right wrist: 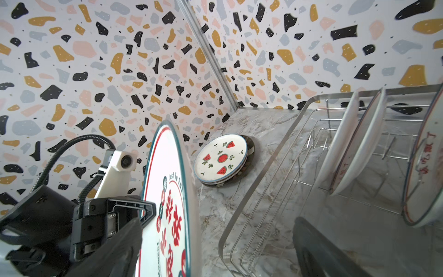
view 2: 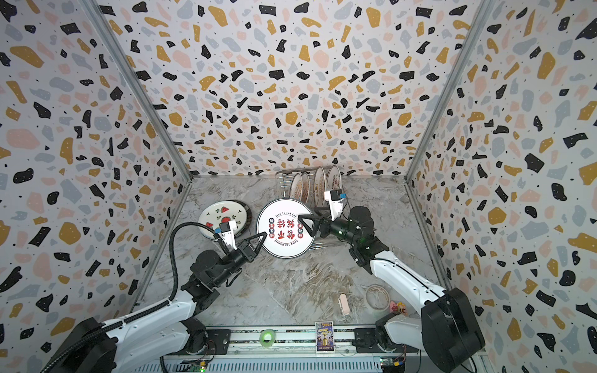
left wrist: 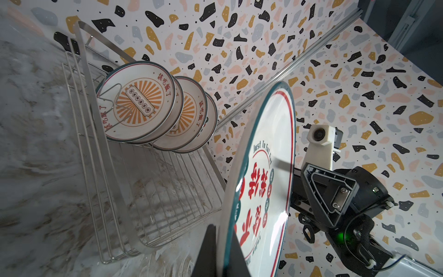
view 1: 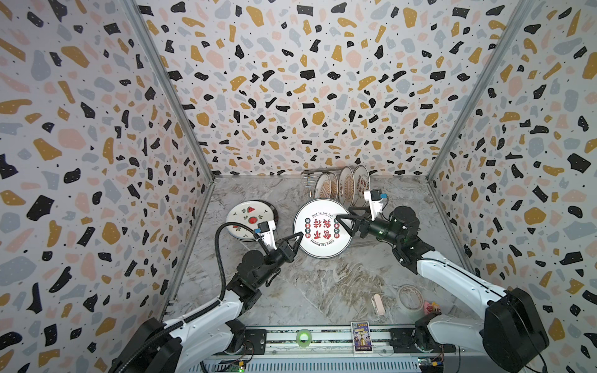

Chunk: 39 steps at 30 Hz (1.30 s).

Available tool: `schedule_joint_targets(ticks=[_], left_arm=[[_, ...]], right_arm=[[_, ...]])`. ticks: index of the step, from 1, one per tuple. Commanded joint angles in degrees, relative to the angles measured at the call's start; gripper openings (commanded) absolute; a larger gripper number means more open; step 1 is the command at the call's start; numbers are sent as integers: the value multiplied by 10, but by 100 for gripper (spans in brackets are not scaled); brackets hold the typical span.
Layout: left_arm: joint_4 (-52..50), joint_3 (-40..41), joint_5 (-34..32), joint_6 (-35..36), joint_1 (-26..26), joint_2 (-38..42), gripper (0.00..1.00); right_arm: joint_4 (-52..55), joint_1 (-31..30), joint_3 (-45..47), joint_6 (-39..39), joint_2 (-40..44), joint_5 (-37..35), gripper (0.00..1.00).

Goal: Unload the plates from the dish rack
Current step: Place a plate at the center of the table.

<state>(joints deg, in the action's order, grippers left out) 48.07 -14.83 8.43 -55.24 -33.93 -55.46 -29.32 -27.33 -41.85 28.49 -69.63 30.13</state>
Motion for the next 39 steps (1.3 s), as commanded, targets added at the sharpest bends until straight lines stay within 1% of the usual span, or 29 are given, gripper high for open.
schedule_joint_targets(ticks=[1, 6, 8, 11, 15, 18, 21, 23, 25, 28, 32, 34, 35, 39], left_arm=[[6, -27, -17, 8, -1, 22, 0], [-52, -27, -46, 12, 2, 64, 0], [-89, -26, -66, 16, 5, 90, 0], [-127, -22, -76, 16, 15, 126, 0], [-165, -17, -72, 9, 32, 168, 0], [-212, -16, -79, 11, 53, 197, 0], [-252, -6, -79, 6, 90, 222, 0], [-262, 5, -54, -2, 121, 234, 0], [-274, 12, -42, -5, 144, 247, 0], [-307, 14, -38, -3, 177, 259, 0], [-325, 24, -27, -14, 219, 268, 0], [-333, 24, -24, -17, 229, 268, 0], [-355, 24, -26, -19, 231, 268, 0], [-395, 27, -49, -32, 232, 275, 0]], right_arm=[[44, -1, -3, -34, 27, -54, 99], [68, -9, -4, -52, 41, -111, 99], [78, -26, -9, -72, 43, -136, 99], [96, -61, -20, -97, 45, -183, 99], [82, -89, -19, -106, 48, -176, 99], [66, -114, -22, -110, 42, -166, 99], [74, -141, -42, -123, 21, -180, 99], [82, -158, -59, -130, 3, -197, 99], [89, -169, -76, -133, -15, -206, 99], [95, -179, -99, -139, -42, -211, 99], [101, -185, -121, -145, -70, -212, 99], [104, -185, -129, -147, -82, -215, 99], [106, -185, -133, -148, -88, -216, 99], [116, -186, -150, -152, -110, -211, 99]])
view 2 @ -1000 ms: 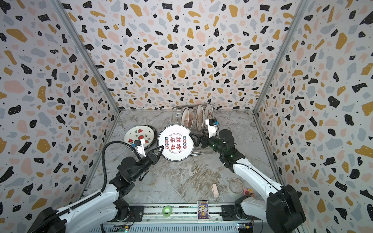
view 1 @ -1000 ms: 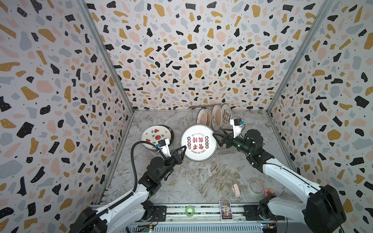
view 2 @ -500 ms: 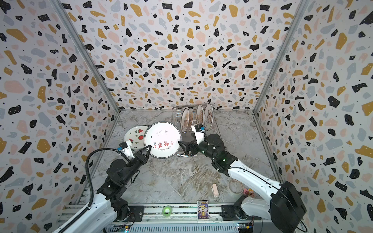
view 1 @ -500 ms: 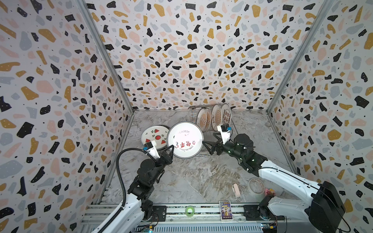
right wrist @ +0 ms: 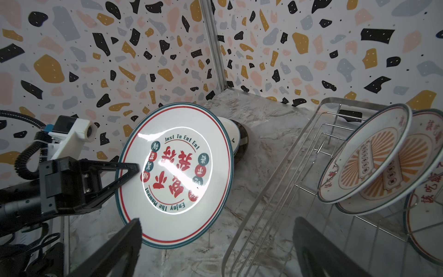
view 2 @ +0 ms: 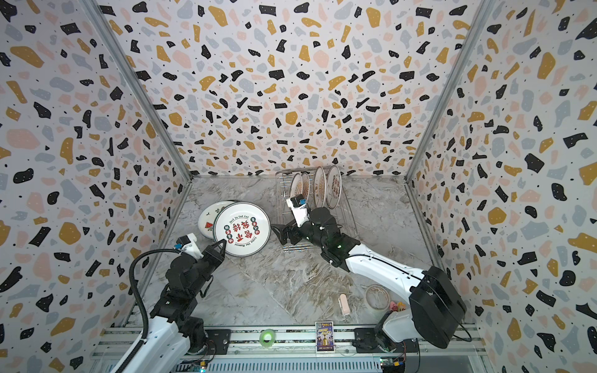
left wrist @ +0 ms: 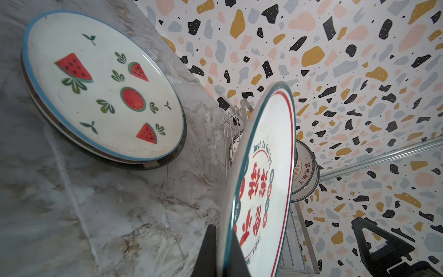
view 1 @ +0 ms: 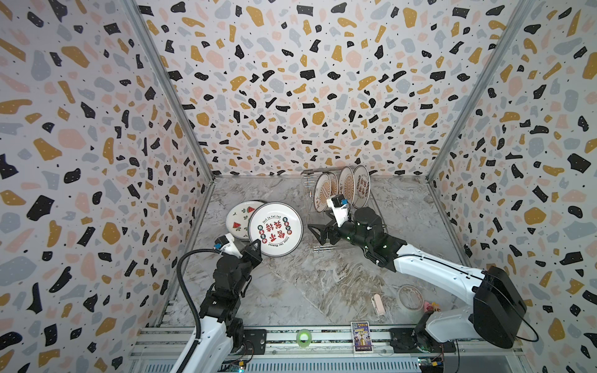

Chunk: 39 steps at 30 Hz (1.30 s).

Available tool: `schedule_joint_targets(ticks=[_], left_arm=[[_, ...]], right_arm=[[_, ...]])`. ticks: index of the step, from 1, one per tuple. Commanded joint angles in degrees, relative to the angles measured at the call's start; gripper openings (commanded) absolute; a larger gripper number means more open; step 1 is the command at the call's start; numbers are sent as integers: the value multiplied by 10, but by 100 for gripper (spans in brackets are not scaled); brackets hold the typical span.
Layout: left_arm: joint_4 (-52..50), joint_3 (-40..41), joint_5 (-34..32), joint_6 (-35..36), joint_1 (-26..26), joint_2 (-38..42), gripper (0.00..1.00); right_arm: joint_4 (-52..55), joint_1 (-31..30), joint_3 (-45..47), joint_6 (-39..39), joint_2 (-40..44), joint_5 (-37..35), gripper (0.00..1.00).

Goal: Unload the plates from the dish rack
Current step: Place a plate at the center of the table.

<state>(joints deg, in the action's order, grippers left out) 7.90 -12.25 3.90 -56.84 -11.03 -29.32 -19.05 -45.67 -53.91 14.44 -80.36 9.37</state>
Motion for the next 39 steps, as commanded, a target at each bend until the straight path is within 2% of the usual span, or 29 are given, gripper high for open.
schedule_joint_targets(ticks=[1, 13, 16, 21, 25, 39], left_arm=[[-3, 2, -10, -18, 3, 16, 0], [-48, 22, 17, -76, 3, -1, 0], [-32, 34, 45, -94, 3, -21, 0], [-79, 12, 17, -94, 3, -47, 0], [-16, 44, 55, -133, 2, -68, 0], [-51, 40, 20, -160, -5, -104, 0]], right_arm=[[14, -5, -32, -14, -7, 0, 99], [46, -36, -67, -50, -54, 7, 99], [50, -41, -73, -53, -65, 1, 99], [53, -47, -80, -53, -77, -2, 99], [62, -53, -90, -57, -87, -9, 99], [75, -60, -107, -56, -109, -26, 99]])
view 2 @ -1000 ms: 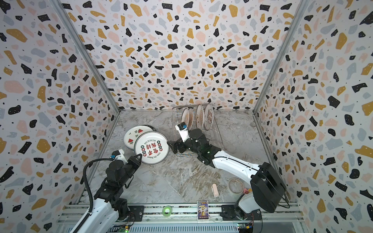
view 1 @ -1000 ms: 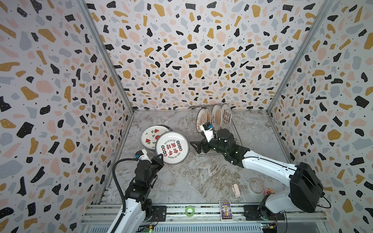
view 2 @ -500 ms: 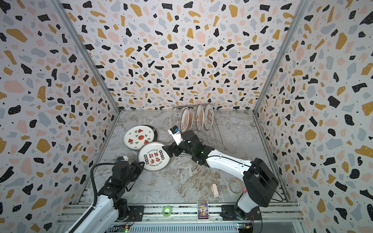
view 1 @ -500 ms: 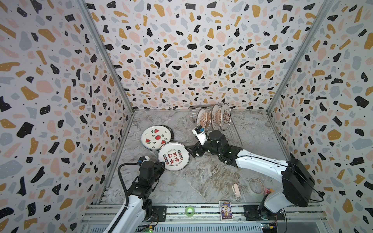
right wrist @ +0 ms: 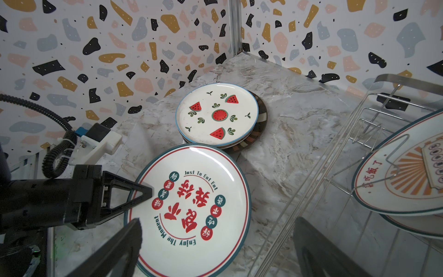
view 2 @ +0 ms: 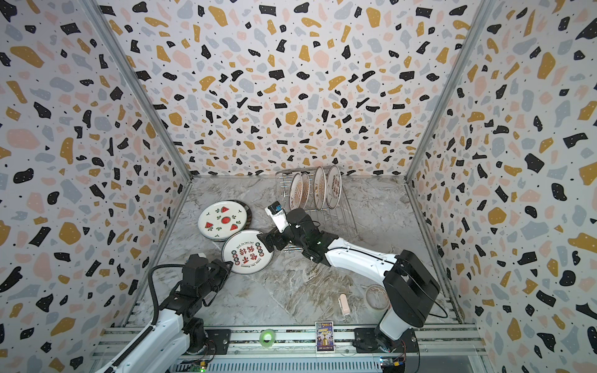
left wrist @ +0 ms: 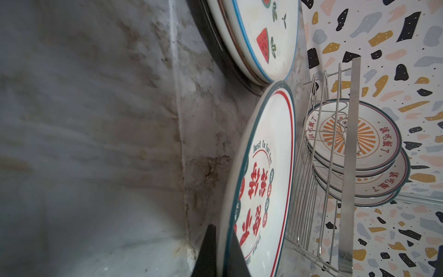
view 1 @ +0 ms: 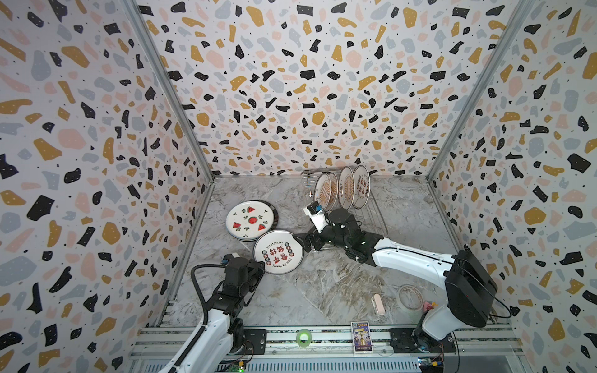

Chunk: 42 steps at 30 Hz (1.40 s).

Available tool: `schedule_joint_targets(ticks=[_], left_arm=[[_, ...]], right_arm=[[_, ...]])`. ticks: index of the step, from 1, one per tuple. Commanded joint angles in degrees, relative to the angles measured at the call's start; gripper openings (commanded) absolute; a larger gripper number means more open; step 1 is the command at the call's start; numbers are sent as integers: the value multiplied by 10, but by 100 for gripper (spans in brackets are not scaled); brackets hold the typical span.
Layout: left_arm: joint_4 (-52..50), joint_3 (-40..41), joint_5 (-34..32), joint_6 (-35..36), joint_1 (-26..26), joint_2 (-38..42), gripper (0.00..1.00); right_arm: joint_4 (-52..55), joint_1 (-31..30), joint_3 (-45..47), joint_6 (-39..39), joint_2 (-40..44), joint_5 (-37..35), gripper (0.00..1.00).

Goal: Unload the plates from the dish rack
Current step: Place a plate at the center of the table.

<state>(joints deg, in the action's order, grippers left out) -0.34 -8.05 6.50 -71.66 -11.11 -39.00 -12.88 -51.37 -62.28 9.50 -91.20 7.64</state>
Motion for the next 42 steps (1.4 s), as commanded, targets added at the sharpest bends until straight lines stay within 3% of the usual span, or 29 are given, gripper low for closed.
schedule_joint_targets(ticks=[1, 15, 23, 31, 39, 42], left_arm=[[35, -3, -7, -11, -7, -13, 0], [51, -13, -27, -6, -29, -73, 0], [65, -2, -42, -16, -32, -94, 17], [95, 9, -56, -19, -32, -132, 20], [104, 10, -73, -12, -32, -130, 48], [85, -1, -97, 3, -32, -130, 77]], right_arm=[[14, -3, -24, -8, -3, -9, 99], [37, -10, -35, -14, -16, -29, 99], [39, -12, -33, -14, -13, -38, 99], [29, -12, -20, -12, -14, -44, 99], [34, -12, -37, -13, -26, -48, 99], [30, -11, -39, -11, -19, -55, 99]])
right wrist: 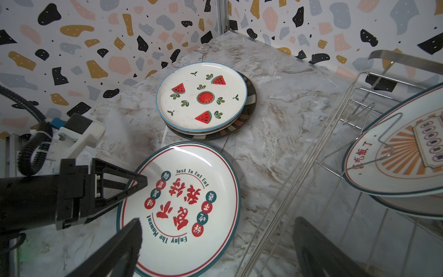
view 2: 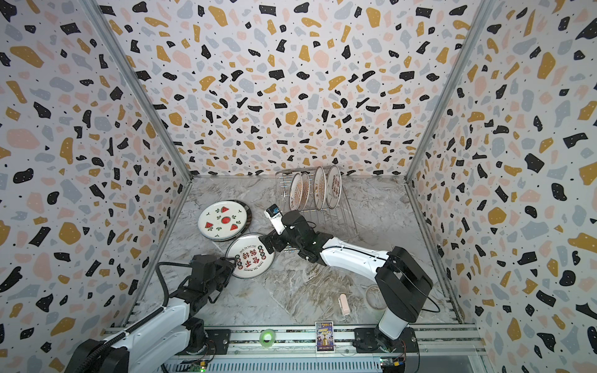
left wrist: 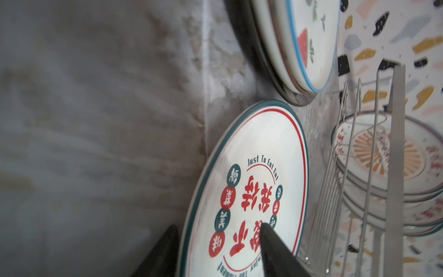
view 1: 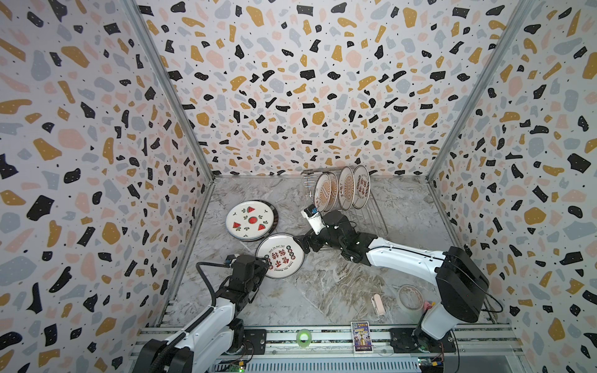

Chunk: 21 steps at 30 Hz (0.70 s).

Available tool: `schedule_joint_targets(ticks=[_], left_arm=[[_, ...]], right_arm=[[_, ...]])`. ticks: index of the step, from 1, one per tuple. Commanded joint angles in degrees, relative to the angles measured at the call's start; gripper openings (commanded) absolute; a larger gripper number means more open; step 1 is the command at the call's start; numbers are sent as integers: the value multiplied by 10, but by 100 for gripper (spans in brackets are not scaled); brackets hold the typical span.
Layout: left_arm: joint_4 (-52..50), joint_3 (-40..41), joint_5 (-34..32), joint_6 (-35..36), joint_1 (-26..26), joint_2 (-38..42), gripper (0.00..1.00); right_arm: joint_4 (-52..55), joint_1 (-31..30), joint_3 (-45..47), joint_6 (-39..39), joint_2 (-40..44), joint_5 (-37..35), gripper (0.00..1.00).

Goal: Unload the plates from the dish rack
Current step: Place a plate at the center of the table, then pick up the plate from the dish rack.

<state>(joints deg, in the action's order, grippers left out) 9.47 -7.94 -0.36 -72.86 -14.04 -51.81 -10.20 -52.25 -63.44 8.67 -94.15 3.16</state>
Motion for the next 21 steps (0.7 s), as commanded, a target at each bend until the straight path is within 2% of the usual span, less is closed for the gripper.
schedule_joint_targets(ticks=[1, 4, 5, 9, 14, 18, 21], left_arm=[[-28, -6, -43, 19, -3, 1, 84], [-66, -22, -89, 35, -2, 19, 99], [-84, -32, -106, 47, -1, 28, 100], [-155, -78, -180, 84, 0, 65, 100], [-144, -105, -216, 137, -1, 121, 100], [-64, -123, -147, 200, -2, 130, 100], [66, -112, -69, 240, -10, 123, 100]], right_arm=[[1, -3, -27, -3, 14, -10, 99], [-1, -2, -32, -2, 23, -11, 99], [-1, 0, -34, 1, 25, -13, 99], [-4, 20, -40, 21, 43, -23, 99], [-35, 74, -19, 44, 86, -24, 99], [-23, 134, -28, 60, 98, -10, 99], [11, 177, -57, 68, 90, -30, 99]])
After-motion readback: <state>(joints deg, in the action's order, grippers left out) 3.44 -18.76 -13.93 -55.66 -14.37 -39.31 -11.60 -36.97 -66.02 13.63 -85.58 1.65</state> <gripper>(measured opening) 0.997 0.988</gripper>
